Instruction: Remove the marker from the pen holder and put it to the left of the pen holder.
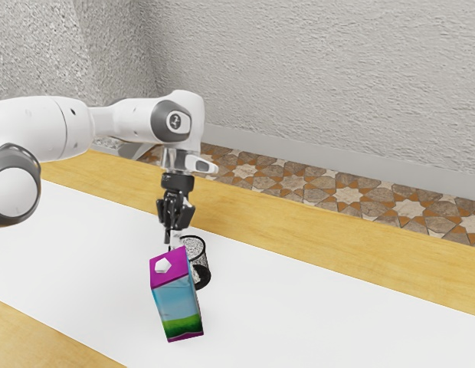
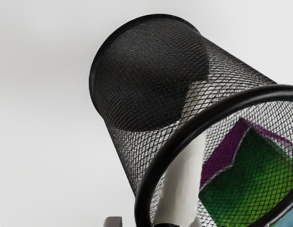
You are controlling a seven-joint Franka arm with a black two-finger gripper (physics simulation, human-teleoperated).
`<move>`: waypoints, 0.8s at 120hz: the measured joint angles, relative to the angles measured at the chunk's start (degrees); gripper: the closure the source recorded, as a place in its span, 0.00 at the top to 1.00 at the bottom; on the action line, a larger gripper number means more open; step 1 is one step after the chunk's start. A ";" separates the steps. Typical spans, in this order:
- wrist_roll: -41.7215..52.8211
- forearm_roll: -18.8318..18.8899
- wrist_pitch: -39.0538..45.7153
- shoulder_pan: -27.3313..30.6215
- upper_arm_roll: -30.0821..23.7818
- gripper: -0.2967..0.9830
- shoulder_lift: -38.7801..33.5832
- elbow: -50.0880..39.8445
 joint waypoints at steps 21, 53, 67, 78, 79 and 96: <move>-0.23 0.20 -0.13 0.27 -0.94 0.22 -0.56 0.00; -0.39 0.34 -1.84 0.95 -1.87 0.19 -5.79 0.01; -0.40 0.54 -3.52 1.42 -2.44 0.18 -9.52 0.05; -0.38 1.91 -5.41 2.15 -3.54 0.18 -10.96 1.71; -0.38 2.09 -5.60 2.16 -3.58 0.18 -11.01 1.96; -0.33 6.53 -7.75 1.32 -2.46 0.17 -9.62 5.78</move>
